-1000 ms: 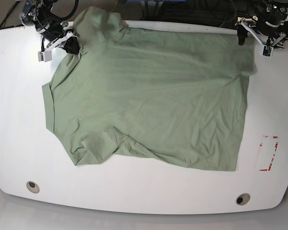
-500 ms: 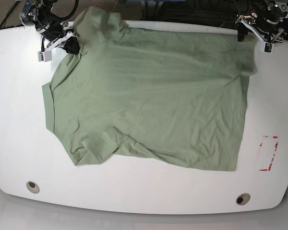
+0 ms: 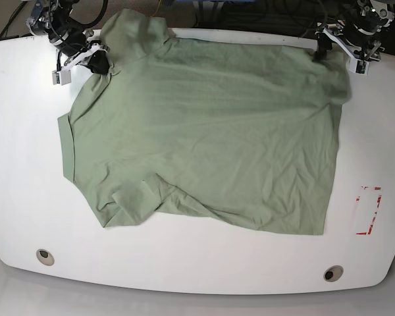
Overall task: Layout the t-shirt on the table in an organized manner, then fold the t-shirt properly
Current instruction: 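Hold the shoulder edges and pull them slightly apart with both grippers, then pull the held shoulder edges forward over the shirt body with both grippers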
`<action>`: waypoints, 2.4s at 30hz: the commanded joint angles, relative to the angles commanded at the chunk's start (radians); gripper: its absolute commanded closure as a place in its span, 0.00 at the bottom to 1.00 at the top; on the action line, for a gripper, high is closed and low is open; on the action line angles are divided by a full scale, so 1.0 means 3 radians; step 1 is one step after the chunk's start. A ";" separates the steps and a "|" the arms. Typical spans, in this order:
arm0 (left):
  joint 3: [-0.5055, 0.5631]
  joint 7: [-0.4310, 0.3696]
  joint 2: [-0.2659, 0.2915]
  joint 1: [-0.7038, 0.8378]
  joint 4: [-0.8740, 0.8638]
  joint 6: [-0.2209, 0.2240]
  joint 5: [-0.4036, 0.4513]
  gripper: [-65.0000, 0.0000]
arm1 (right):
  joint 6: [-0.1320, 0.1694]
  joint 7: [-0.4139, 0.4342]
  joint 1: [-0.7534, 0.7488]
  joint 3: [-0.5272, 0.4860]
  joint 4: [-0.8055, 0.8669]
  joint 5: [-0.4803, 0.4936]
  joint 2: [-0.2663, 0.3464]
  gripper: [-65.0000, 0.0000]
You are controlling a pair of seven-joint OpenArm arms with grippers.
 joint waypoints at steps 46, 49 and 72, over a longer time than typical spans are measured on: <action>0.0128 0.0015 -0.0312 0.0005 0.0624 0.0000 -0.0046 0.96 | -0.0506 -0.0056 -0.0389 0.0020 0.0905 0.1187 0.0164 1.00; 0.0107 0.0015 -0.0363 -0.0082 0.0624 0.0000 -0.0179 0.96 | -0.0511 -0.0056 -0.0368 0.0020 0.0905 0.1187 0.0169 1.00; 0.0399 0.0890 -0.0471 -0.1422 0.0604 0.0000 -0.0010 0.96 | -0.0721 -0.0056 0.0143 0.0020 0.0747 0.1192 0.0261 1.00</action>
